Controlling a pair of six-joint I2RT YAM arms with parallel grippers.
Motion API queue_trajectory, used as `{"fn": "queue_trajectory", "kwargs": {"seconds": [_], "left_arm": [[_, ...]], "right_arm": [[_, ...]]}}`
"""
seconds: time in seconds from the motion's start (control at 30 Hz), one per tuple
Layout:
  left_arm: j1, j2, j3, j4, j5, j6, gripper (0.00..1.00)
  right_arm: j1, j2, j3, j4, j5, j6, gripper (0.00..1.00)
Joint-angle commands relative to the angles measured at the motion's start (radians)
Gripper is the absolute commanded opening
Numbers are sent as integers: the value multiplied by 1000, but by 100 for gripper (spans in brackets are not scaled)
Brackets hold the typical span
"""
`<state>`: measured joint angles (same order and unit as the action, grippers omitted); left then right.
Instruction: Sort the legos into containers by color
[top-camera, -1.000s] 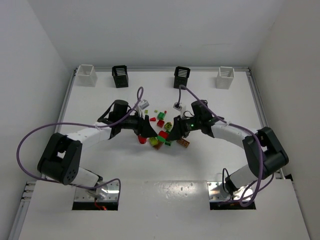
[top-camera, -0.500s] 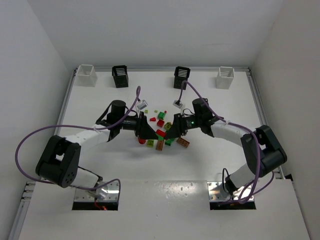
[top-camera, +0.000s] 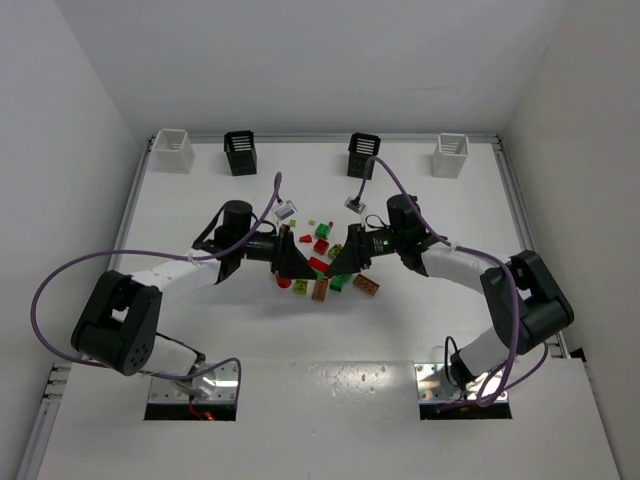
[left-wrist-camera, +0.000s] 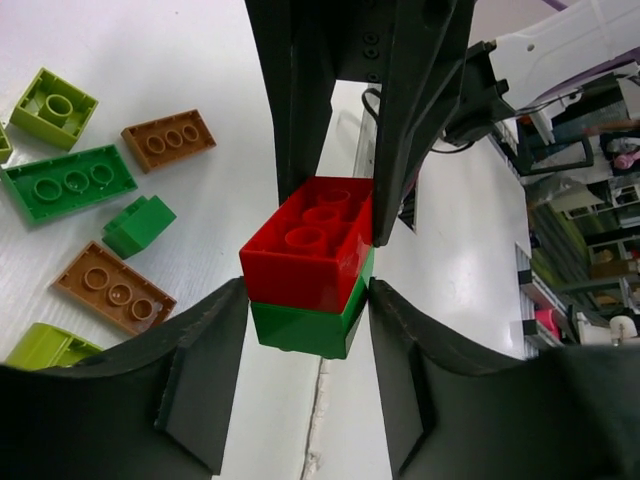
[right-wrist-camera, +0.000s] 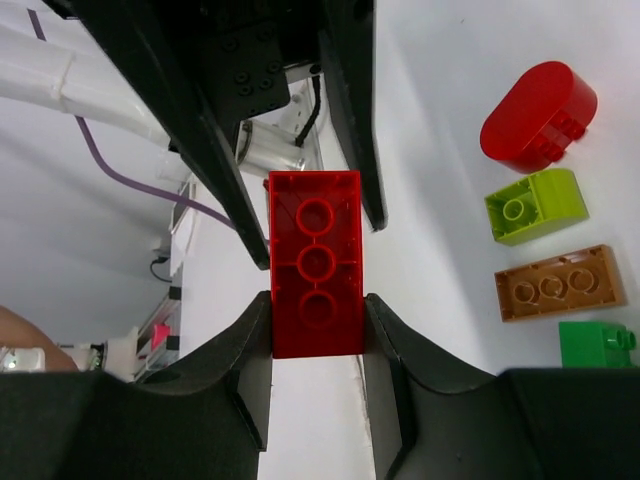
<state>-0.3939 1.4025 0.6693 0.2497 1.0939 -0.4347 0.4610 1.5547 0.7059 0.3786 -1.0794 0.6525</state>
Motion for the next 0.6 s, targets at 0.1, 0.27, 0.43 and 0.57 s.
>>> {"fn": "queue_trajectory", "kwargs": {"seconds": [0.1,0.27,0.43,0.57], "left_arm": [[-6,-13,-14,48,27,-15,39],[-6,-13,-14,48,38,-15,20],[-6,-23,-36,7,14,22,14],[-6,-33,-45,-72,-57,92,10]], "right_arm": [[4,-15,10,121,-30,26,0],[-5,-15,1,121,22,36,0],[-47,-5,1,144,99,105,0],[-99,42,52,190,147,179,0]]}}
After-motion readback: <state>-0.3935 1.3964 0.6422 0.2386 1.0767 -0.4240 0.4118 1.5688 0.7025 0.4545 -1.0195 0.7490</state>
